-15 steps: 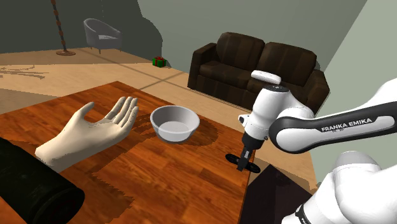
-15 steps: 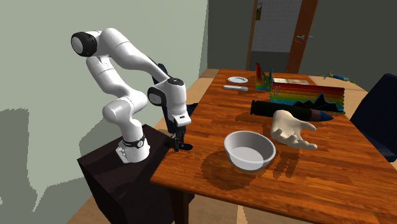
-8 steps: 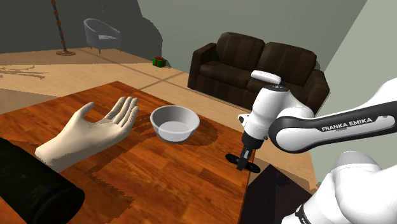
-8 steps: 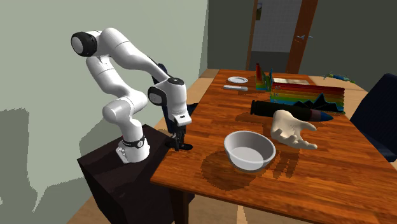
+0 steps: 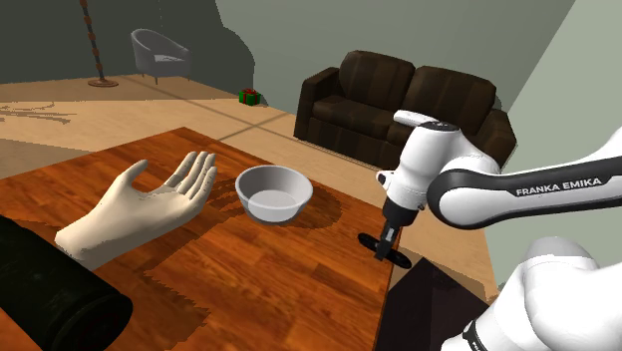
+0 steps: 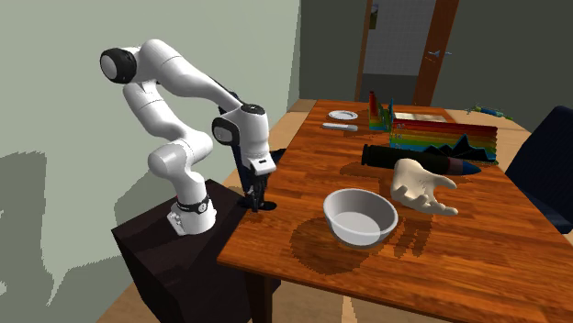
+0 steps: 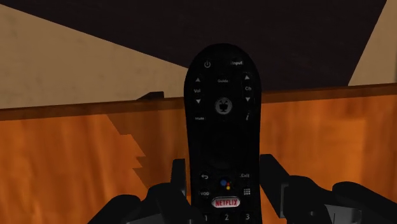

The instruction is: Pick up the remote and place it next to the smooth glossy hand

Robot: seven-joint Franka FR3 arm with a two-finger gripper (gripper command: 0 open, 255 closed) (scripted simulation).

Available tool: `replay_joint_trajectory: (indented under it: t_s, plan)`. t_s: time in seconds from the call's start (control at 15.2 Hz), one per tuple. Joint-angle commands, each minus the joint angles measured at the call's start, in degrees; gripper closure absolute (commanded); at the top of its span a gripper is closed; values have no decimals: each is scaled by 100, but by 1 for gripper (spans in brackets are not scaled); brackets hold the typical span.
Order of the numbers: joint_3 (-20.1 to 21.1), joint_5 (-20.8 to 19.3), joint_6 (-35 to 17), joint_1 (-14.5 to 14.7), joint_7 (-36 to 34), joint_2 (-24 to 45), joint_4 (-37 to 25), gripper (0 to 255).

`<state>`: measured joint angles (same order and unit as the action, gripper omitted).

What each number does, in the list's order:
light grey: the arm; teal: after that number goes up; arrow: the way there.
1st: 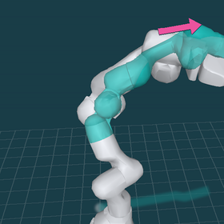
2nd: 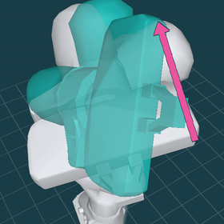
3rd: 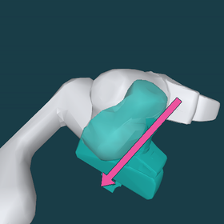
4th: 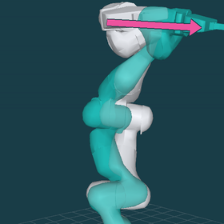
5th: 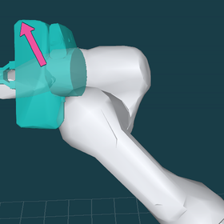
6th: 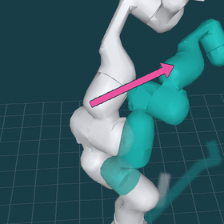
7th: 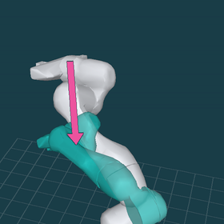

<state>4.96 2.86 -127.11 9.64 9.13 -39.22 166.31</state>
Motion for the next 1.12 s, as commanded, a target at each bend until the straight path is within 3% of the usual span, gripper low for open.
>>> replay_joint_trajectory:
  t_s: [0.0, 1.06]
  plan:
    - [-12, -7, 217, -2, 5, -130, -82, 255]
    - [-82, -61, 1725, -19, 20, -678, -1043, 255]
